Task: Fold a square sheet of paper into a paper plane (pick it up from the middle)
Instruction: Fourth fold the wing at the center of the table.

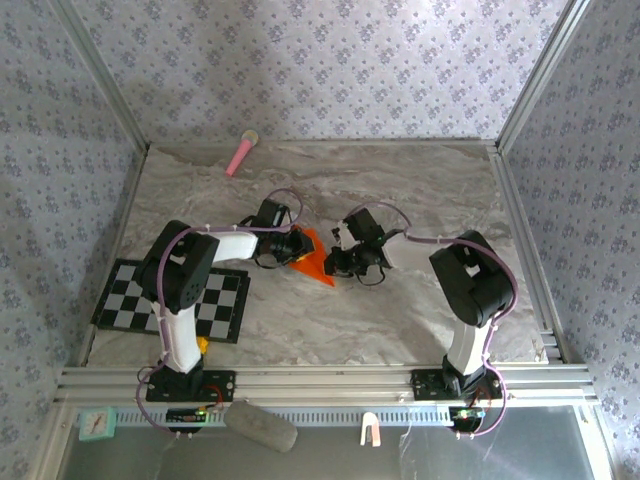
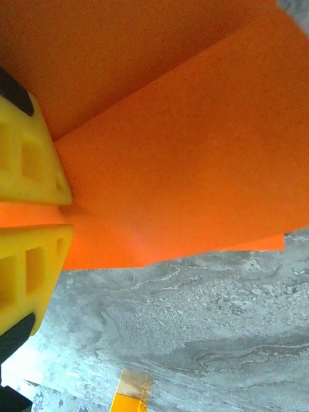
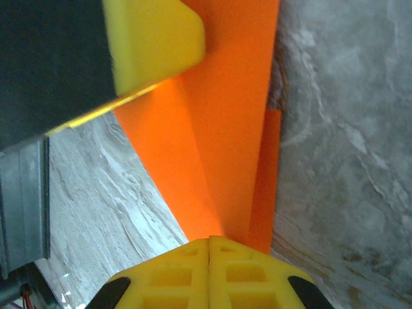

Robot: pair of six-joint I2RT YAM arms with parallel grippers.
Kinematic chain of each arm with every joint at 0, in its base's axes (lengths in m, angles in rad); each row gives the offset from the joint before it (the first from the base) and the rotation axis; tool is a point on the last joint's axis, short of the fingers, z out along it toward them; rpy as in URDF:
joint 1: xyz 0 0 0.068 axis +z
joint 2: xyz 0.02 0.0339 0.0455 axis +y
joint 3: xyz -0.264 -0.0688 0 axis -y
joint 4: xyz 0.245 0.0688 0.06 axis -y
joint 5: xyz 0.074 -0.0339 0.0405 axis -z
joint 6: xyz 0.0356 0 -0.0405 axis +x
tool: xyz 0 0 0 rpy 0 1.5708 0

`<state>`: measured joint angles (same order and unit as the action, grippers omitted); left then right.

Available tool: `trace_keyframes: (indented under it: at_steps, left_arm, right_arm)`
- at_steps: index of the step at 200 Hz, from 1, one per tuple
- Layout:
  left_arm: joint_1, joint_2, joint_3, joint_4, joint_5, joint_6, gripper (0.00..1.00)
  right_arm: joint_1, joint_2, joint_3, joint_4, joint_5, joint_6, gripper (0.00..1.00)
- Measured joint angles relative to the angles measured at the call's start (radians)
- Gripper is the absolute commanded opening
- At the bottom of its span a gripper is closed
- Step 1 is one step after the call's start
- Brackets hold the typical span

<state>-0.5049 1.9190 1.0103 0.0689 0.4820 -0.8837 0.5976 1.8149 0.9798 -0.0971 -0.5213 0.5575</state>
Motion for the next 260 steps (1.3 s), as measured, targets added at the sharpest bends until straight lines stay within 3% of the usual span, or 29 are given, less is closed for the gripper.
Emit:
trace_keyframes:
  at_steps: [127,181,260]
  left_arm:
    - [-0.015,-0.11,-0.027,-0.008,-0.022,0.0,0.2]
    - [-0.08,-0.108,-0.05,-0.005,-0.022,-0.007,0.18]
    - [-0.08,-0.047,-0.05,-0.016,-0.075,-0.043,0.1]
  right_arm:
    - [-0.003,0.078,0.039,-0.002,-0.024,-0.02,0.05]
    - [-0.004,0.08,0.04,-0.005,-0.025,-0.024,0.05]
    - [-0.003,0.084,0.046,-0.016,-0.019,-0.027,0.05]
